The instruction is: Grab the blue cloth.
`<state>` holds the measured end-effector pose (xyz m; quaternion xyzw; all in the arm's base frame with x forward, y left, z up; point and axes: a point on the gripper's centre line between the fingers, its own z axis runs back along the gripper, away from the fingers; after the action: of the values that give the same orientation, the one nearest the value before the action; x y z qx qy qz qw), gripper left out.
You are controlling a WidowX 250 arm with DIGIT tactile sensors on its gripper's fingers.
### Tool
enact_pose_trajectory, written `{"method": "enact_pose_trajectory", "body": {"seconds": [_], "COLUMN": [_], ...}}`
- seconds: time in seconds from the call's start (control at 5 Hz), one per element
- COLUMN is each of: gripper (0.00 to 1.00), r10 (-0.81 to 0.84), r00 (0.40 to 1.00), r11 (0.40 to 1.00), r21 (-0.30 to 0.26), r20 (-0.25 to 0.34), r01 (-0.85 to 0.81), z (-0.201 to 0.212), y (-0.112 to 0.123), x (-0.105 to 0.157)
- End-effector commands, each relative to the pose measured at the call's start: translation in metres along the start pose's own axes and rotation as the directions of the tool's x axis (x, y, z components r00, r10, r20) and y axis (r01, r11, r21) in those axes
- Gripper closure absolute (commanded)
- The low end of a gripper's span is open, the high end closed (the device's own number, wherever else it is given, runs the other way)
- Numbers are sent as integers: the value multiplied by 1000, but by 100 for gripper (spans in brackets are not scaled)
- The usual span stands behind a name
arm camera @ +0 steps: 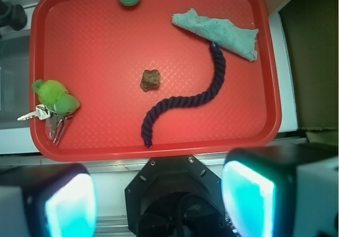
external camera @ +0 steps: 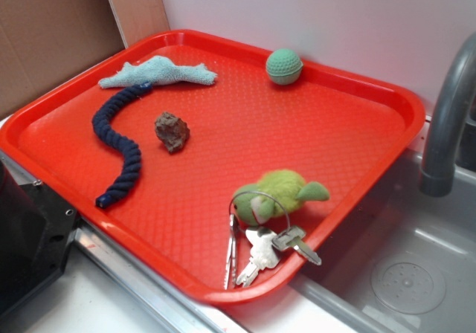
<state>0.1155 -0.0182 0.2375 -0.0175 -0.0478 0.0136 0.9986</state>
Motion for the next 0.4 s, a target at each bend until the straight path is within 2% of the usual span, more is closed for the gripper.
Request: {"method": "enact_pose_trajectory", "body": {"seconds": [0.0, 0.2], "gripper": [0, 0], "r10": [0, 18], "r00": [1000, 999], "r11": [1000, 998], "r21": [0, 65], "r20": [0, -36], "r01": [0, -15], "z": [0, -35], "y": [0, 34], "x": [0, 33]}}
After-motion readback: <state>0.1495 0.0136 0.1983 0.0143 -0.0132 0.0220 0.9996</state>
